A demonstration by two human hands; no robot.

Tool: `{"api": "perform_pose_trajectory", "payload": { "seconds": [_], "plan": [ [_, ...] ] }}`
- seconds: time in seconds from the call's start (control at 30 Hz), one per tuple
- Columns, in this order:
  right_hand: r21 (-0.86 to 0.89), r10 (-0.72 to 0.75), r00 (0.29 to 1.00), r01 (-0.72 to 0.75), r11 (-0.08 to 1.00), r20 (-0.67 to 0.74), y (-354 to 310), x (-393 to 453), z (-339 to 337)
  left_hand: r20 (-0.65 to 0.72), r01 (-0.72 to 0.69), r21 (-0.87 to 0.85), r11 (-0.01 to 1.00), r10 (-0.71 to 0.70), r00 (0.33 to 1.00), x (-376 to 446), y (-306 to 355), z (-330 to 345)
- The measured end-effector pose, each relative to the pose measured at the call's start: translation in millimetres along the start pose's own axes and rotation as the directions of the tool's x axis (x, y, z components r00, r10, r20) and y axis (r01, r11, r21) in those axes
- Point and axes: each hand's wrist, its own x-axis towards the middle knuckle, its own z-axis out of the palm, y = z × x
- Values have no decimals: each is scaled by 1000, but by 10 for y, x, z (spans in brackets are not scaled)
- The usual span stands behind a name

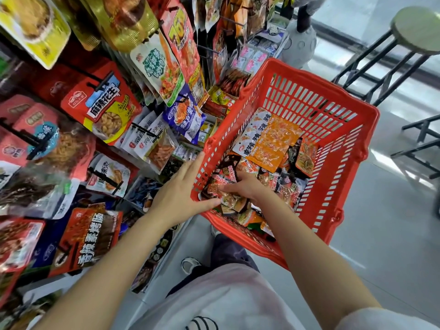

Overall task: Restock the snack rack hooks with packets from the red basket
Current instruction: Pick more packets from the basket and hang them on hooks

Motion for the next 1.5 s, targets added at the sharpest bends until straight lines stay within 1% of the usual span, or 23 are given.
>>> {"api": "perform_pose_trajectory", "payload": {
  "seconds": [0.1, 0.2, 0.23, 0.3, 0.37, 0.43, 0.5, 0.53, 0.67, 0.73, 0.9, 1.0, 1.07, 1.13, 1.17, 1.2, 1.23, 1.3, 1.37, 1.43, 1.5],
  "plan": [
    [172, 46, 994, -27, 985, -102, 71, -6, 30, 6, -1, -13, 1000, 1, 1000, 1, 5, 0],
    [295, 89, 948, 6, 955, -305, 147, 37, 64, 8, -16, -27, 999, 16, 1000, 2, 6, -1],
    [342, 95, 932, 32, 939, -350, 142, 61, 72, 11, -17, -29, 999, 17, 1000, -1, 2, -4],
    [360, 95, 909, 64, 931, -406, 113, 72, 57, 13, -16, -32, 999, 17, 1000, -9, -2, -16],
    [338, 99, 908, 49, 940, -408, 87, 79, -10, 7, -18, -43, 999, 18, 1000, -15, 2, -26],
    [229, 66, 929, 20, 973, -364, 64, 63, -112, 8, -19, -54, 998, 20, 1000, -20, 13, -31],
    [112, 24, 932, 18, 994, -361, 88, 67, -227, 9, -21, -57, 998, 21, 1000, -26, 19, -32],
    [101, 27, 933, 10, 995, -360, 78, 53, -257, 9, -22, -60, 998, 22, 1000, -28, 18, -32],
    [203, 110, 955, -54, 978, -276, 56, 108, -255, 5, -15, -75, 997, 15, 1000, -21, 5, -19],
    [254, 126, 956, -57, 966, -264, -11, 145, -191, 1, -9, -65, 998, 9, 1000, -16, 8, -16],
    [359, 147, 931, -18, 933, -335, -128, 190, -145, 3, 0, -64, 998, 0, 1000, -28, 26, -28],
    [352, 124, 913, 22, 936, -388, -99, 100, -286, 9, 4, -46, 999, -3, 1000, -36, 44, -42],
    [308, 61, 908, 76, 948, -414, -91, -2, -428, 12, 8, -38, 999, -8, 1000, -40, 59, -51],
    [202, -47, 908, 142, 969, -415, -100, -122, -591, 22, 15, -26, 1000, -14, 1000, -43, 72, -65],
    [115, -115, 916, 171, 979, -384, -110, -177, -666, 33, 19, -22, 1000, -18, 999, -44, 76, -76],
    [20, -169, 932, 185, 983, -321, -107, -205, -724, 47, 23, -21, 1000, -22, 999, -47, 82, -89],
    [-91, -189, 954, 172, 981, -233, -116, -223, -735, 58, 23, -18, 1000, -22, 998, -50, 86, -102],
    [-331, -179, 981, 143, 933, -81, -156, -238, -621, 71, 19, -11, 1000, -19, 997, -57, 98, -122],
    [-501, -157, 988, 128, 856, -15, -124, -136, -420, 74, 15, -11, 1000, -14, 997, -63, 111, -129],
    [-600, -162, 987, 122, 791, -14, -83, -77, -220, 72, 9, -13, 1000, -8, 997, -62, 116, -123],
    [-633, -168, 986, 135, 762, 8, -47, -46, -79, 68, 12, -12, 1000, -11, 998, -54, 100, -111]
  ]
}}
